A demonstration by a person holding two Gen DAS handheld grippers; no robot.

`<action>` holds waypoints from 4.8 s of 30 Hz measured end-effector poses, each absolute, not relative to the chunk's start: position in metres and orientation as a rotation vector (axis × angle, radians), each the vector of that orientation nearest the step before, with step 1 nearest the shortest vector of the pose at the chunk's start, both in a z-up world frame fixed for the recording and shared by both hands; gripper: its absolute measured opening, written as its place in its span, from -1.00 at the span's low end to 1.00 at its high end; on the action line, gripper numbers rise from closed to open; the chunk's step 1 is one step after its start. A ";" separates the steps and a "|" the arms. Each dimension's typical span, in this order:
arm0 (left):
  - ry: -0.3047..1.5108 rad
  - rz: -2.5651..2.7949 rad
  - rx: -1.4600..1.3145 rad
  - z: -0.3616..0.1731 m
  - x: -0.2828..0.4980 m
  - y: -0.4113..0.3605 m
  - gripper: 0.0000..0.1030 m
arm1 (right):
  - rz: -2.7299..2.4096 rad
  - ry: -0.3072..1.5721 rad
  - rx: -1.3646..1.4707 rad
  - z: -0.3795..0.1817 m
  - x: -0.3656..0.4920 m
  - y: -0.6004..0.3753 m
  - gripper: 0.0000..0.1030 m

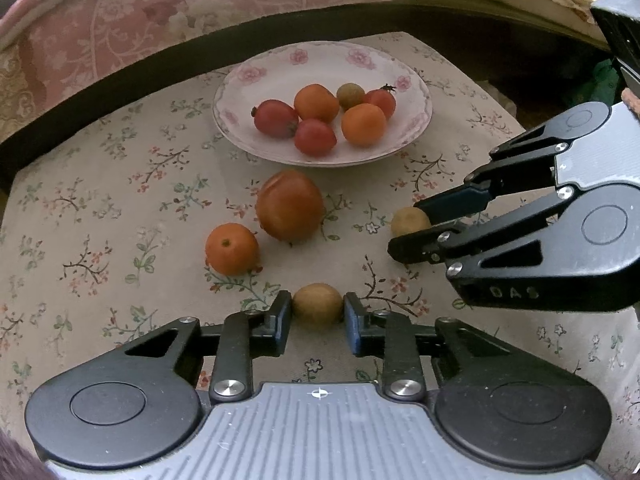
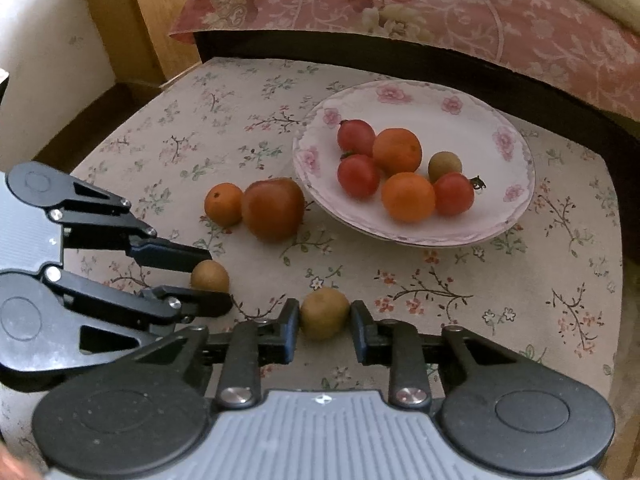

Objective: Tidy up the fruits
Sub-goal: 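Lift both brown fruits and carry them toward the white plate, then bring the held brown fruits over the plate with both tools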

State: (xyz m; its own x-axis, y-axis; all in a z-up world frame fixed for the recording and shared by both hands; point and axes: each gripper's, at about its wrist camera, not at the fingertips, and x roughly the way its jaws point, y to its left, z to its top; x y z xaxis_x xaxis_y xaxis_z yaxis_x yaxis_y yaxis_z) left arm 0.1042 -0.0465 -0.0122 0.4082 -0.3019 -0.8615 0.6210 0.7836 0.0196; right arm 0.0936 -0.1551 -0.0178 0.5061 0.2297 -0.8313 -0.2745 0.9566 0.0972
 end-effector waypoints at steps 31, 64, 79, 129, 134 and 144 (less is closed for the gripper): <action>0.899 -0.583 0.365 0.008 0.108 -0.049 -0.31 | 0.281 0.914 -0.030 0.010 0.092 -0.161 -0.44; 1.017 -0.491 0.315 0.000 0.073 0.002 -0.05 | 0.311 0.899 -0.010 0.020 0.087 -0.153 -0.44; 1.061 -0.462 0.313 -0.024 0.082 0.004 -0.12 | 0.350 0.925 -0.039 0.014 0.085 -0.136 -0.44; 0.828 -0.548 0.342 0.022 0.154 -0.080 -0.34 | 0.167 0.845 0.036 0.027 0.129 -0.194 -0.44; 0.829 -0.552 0.346 0.018 0.161 -0.083 -0.33 | 0.155 0.851 0.043 0.022 0.136 -0.199 -0.44; 0.839 -0.519 0.295 0.026 0.172 -0.063 -0.27 | 0.152 0.858 0.050 0.018 0.140 -0.200 -0.44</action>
